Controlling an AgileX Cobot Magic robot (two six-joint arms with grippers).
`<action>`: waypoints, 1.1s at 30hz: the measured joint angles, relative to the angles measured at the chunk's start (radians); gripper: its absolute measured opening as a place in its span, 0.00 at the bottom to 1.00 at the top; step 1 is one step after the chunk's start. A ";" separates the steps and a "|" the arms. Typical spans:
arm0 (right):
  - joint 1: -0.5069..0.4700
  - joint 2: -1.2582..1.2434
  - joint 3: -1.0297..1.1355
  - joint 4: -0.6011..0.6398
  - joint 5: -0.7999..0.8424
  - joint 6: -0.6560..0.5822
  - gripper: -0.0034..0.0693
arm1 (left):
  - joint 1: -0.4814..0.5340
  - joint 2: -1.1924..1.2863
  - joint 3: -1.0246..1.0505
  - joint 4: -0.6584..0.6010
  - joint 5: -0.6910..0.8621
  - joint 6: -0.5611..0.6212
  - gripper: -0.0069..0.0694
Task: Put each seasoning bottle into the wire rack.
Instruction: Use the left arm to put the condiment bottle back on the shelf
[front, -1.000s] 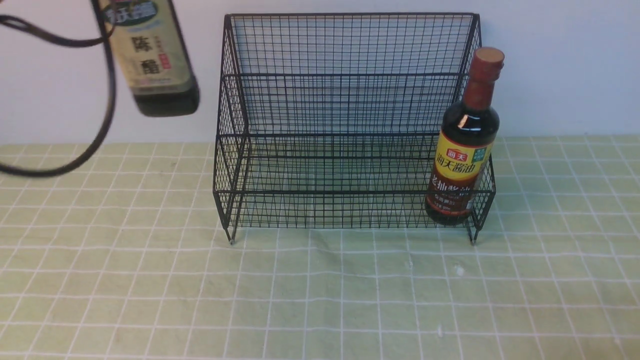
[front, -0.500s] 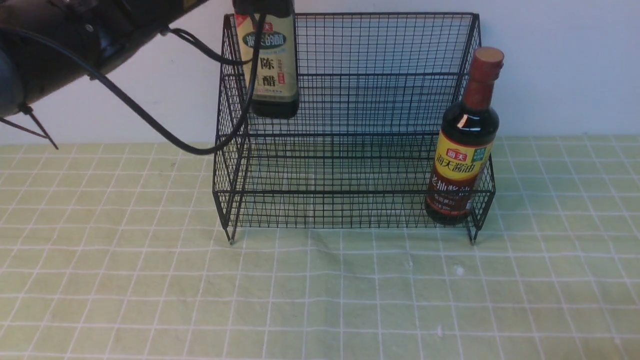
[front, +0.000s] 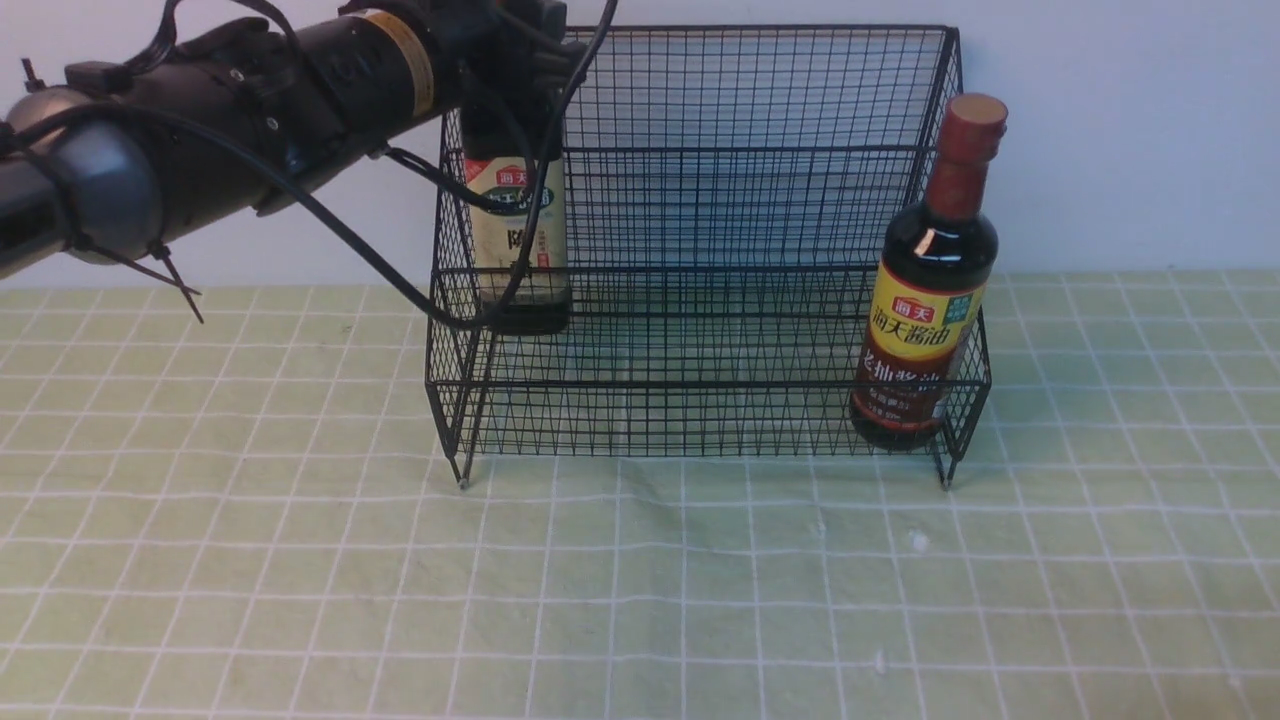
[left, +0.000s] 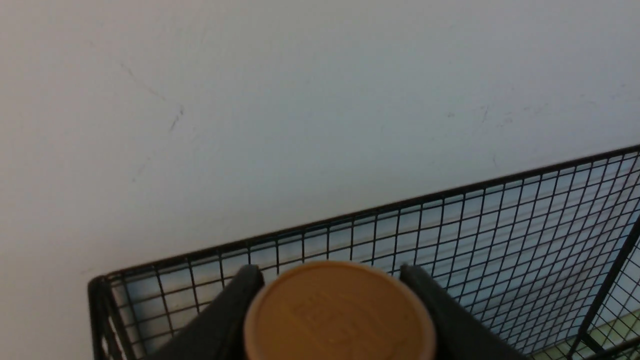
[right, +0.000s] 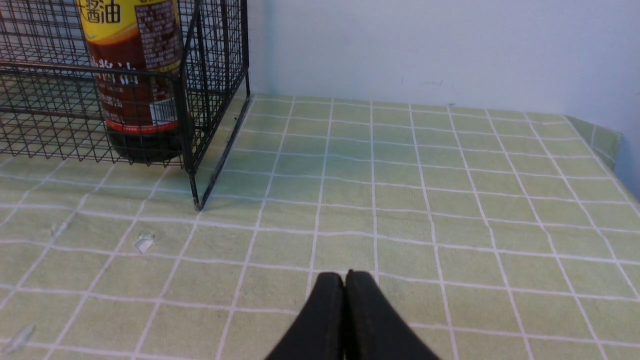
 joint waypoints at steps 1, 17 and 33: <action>0.000 0.000 0.000 0.000 0.000 0.000 0.03 | 0.000 0.001 0.000 0.000 0.000 -0.003 0.49; 0.000 0.000 0.000 0.000 0.000 0.000 0.03 | -0.084 0.011 0.000 0.341 0.095 -0.191 0.49; 0.000 0.000 0.000 0.000 0.000 0.000 0.03 | -0.090 -0.014 -0.019 0.541 0.078 -0.403 0.61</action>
